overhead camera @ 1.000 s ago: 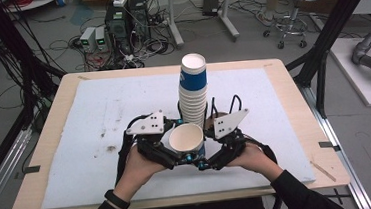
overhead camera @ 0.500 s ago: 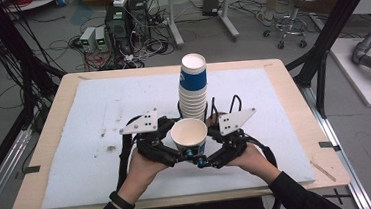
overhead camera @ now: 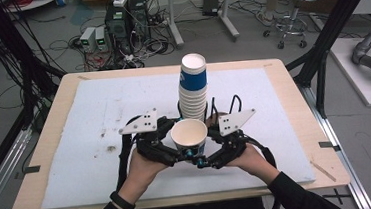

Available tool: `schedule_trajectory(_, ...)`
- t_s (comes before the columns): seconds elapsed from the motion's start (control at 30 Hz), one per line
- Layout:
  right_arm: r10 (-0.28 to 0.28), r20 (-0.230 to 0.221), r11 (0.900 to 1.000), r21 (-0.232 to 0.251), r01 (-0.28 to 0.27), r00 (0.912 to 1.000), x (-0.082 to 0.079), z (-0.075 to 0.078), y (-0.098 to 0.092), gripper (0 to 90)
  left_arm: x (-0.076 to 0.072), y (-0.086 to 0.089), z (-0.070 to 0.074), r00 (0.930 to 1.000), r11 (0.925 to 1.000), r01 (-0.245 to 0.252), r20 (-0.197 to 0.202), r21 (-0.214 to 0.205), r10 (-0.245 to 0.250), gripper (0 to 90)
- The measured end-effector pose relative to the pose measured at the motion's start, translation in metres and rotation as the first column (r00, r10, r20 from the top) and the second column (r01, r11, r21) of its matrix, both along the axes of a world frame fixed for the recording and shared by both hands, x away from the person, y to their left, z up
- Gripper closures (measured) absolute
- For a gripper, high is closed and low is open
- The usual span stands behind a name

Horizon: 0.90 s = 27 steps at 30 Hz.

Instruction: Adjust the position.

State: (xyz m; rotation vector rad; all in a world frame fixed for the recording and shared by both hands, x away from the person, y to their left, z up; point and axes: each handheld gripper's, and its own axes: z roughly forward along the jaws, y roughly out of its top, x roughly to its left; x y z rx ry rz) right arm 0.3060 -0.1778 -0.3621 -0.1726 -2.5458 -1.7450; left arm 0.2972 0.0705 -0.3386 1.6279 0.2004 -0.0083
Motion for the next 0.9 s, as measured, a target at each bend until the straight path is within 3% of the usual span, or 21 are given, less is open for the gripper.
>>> schedule_trajectory(0.1,-0.004,0.007,1.0000,-0.002,0.004,1.0000,-0.0004,-0.0010,0.0006,28.6,0.0001,0.0001,-0.0008,1.0000,1.0000,-0.001,0.004,0.004,0.001,20.6)
schedule_trajectory(0.2,-0.021,0.006,0.9998,-0.002,0.021,0.9998,-0.0012,-0.0019,0.0019,20.8,0.0003,0.0004,-0.0023,0.9999,0.9999,-0.010,0.009,0.007,0.010,20.8)
schedule_trajectory(0.37,-0.033,-0.018,0.9984,0.046,0.034,0.9993,-0.0009,-0.0008,0.0008,19.8,0.0007,-0.0013,-0.0053,1.0000,1.0000,-0.005,0.007,0.007,0.005,21.2)
schedule_trajectory(0.6,-0.035,-0.061,0.9933,0.108,0.041,0.9976,-0.0008,-0.0003,0.0000,19.8,-0.0002,-0.0062,-0.0088,1.0000,1.0000,0.008,0.004,0.005,-0.008,21.2)
schedule_trajectory(0.9,-0.026,-0.066,0.9929,0.115,0.033,0.9975,-0.0018,-0.0012,0.0013,24.6,-0.0006,-0.0063,-0.0094,1.0000,1.0000,0.007,0.002,-0.005,-0.007,21.1)
